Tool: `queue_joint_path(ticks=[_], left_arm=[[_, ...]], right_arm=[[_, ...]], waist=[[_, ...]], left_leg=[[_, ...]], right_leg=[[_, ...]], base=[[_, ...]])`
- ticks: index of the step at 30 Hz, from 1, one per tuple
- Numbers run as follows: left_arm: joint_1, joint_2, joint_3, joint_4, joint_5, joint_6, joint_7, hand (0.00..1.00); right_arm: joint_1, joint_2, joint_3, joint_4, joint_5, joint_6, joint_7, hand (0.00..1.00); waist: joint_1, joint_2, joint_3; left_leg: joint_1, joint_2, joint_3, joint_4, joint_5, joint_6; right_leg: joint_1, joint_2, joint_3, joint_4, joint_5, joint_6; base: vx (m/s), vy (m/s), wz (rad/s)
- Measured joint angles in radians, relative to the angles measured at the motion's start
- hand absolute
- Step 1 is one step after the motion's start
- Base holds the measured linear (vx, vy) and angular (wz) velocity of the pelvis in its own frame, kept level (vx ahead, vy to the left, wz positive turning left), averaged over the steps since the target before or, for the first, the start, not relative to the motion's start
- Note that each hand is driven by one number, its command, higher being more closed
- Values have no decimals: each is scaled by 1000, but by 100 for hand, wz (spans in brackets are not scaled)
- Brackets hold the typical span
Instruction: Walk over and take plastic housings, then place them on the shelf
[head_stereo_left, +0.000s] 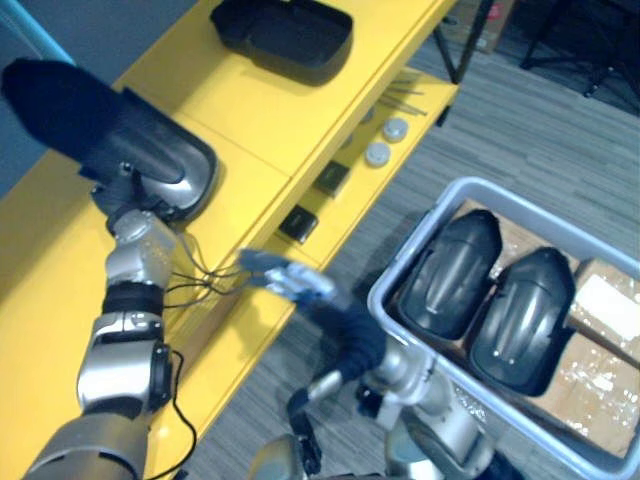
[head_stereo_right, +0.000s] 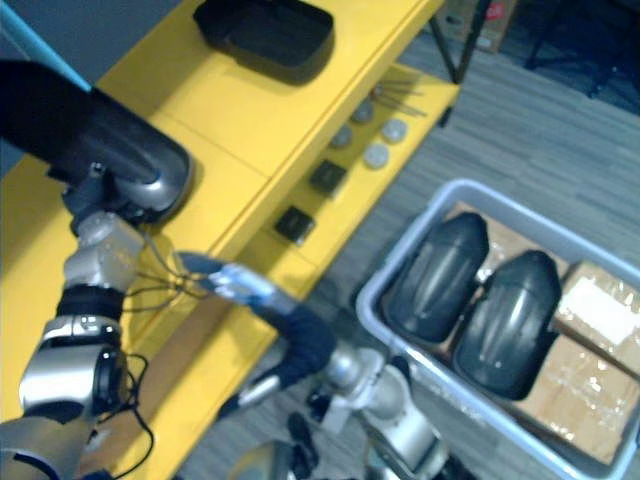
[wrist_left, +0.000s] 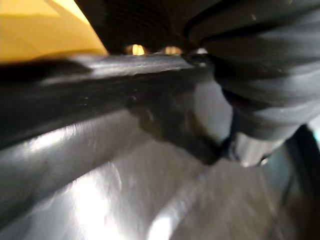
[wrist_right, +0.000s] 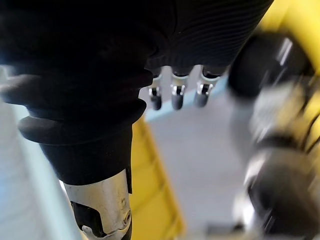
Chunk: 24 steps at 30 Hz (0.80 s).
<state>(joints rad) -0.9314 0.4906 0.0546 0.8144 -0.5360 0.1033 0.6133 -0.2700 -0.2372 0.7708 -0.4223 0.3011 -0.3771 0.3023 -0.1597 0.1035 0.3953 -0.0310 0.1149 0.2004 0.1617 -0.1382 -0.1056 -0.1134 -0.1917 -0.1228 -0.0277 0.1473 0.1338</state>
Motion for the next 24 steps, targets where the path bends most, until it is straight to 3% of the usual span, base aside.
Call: queue_joint_path(ticks=[6, 11, 13, 14, 19, 24], left_arm=[[-93, 11, -33, 30, 65, 59, -9, 100], [-134, 16, -36, 39, 82, 118, -9, 100], [-146, 16, -37, 65, 79, 119, -8, 100], [-158, 16, -38, 74, 71, 123, -5, 0], [-205, 42, -38, 113, 19, 99, 17, 0], [-214, 52, -35, 113, -58, 32, 66, 0]], right_arm=[[-70, 10, -3, 25, 1, 23, -95, 0], [-71, 13, -2, 44, 3, 34, -104, 0], [-71, 14, -2, 44, 3, 35, -107, 0], [-71, 16, -2, 44, 3, 37, -111, 0], [-97, 46, -4, 43, 2, 55, -149, 0], [-104, 49, -39, 43, 3, 69, -153, 0]], waist=[[26, 1, 31], [35, -2, 37], [34, -2, 38], [34, -5, 39], [33, -30, 59], [32, -42, 69]], left_leg=[[-42, 7, -30, 18, 10, -10], [-65, 8, -32, 8, 33, -13], [-65, 10, -32, 5, 34, -14], [-66, 11, -32, 4, 35, -16], [-74, 10, -31, -16, 51, -21], [-75, 10, -26, -21, 53, -23]], right_leg=[[-48, 0, -15, 68, -23, -12], [-79, 0, -14, 87, -24, -14], [-81, 2, -14, 89, -24, -14], [-84, 2, -14, 91, -24, -14], [-104, 2, -10, 99, -23, -14], [-112, 4, -5, 102, -21, -14]], base=[[-61, -18, 14], [-74, -21, 4], [-62, -18, 1], [-64, -10, 0], [-47, -9, 0], [-1, -2, -1]])
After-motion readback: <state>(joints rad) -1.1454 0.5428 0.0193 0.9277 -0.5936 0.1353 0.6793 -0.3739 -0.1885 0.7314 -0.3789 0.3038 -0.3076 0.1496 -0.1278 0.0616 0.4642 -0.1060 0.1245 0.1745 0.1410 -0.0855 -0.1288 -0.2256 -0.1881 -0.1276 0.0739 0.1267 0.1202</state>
